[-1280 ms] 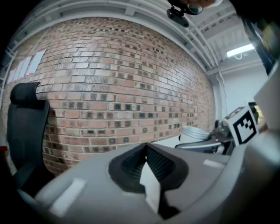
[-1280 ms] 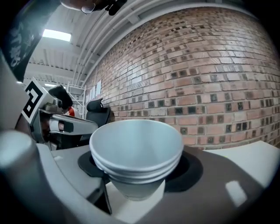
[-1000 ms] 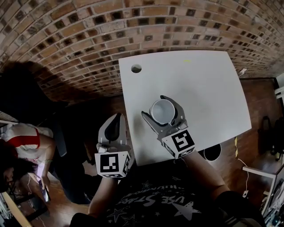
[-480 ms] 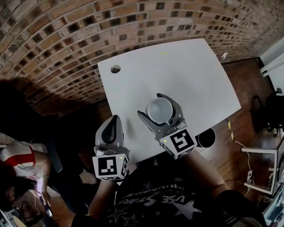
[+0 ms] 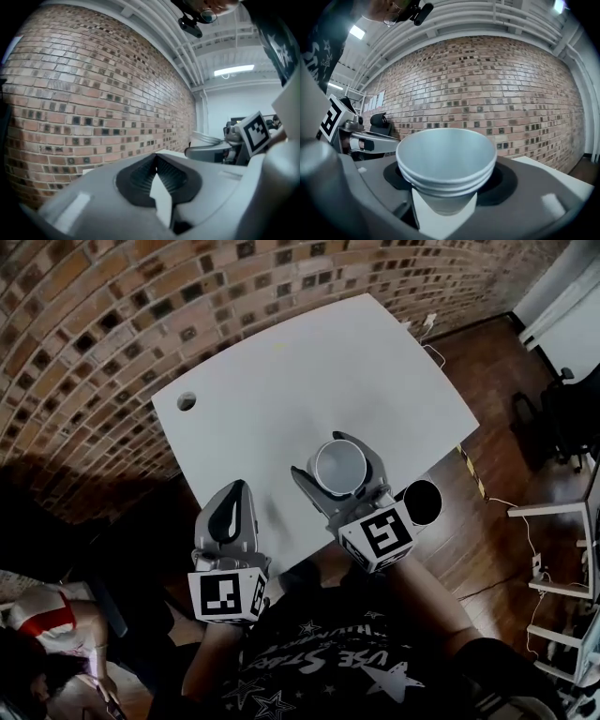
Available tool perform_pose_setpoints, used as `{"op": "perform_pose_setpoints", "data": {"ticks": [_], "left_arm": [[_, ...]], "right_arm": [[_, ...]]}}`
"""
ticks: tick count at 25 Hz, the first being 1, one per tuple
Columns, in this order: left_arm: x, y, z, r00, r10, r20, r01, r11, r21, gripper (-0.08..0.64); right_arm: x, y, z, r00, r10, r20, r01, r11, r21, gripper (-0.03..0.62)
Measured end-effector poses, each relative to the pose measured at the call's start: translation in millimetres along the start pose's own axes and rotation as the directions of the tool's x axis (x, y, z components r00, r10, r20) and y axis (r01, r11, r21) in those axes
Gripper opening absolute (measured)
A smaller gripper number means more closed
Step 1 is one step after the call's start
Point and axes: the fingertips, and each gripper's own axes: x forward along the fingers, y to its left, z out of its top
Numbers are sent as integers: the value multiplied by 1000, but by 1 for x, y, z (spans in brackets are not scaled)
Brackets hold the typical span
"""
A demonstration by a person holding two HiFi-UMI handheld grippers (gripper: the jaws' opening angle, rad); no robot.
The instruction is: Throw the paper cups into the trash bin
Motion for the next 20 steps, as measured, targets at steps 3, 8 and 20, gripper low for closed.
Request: {"op": "perform_pose_setpoints", "data": {"ticks": [3, 8, 20], "left_arm": [[19, -38, 6, 998, -66, 10, 66, 998, 16, 5], [54, -116, 8, 990, -142, 3, 142, 989, 48, 5], [147, -342, -7, 928, -368, -55, 372, 921, 112, 5]], "right_arm": [[-25, -37, -3, 998, -59, 23, 59, 998, 4, 350], [-84, -105, -2, 988, -149, 30, 147, 988, 51, 350], [-265, -283, -43, 914, -406, 2, 404, 910, 93, 350]]}}
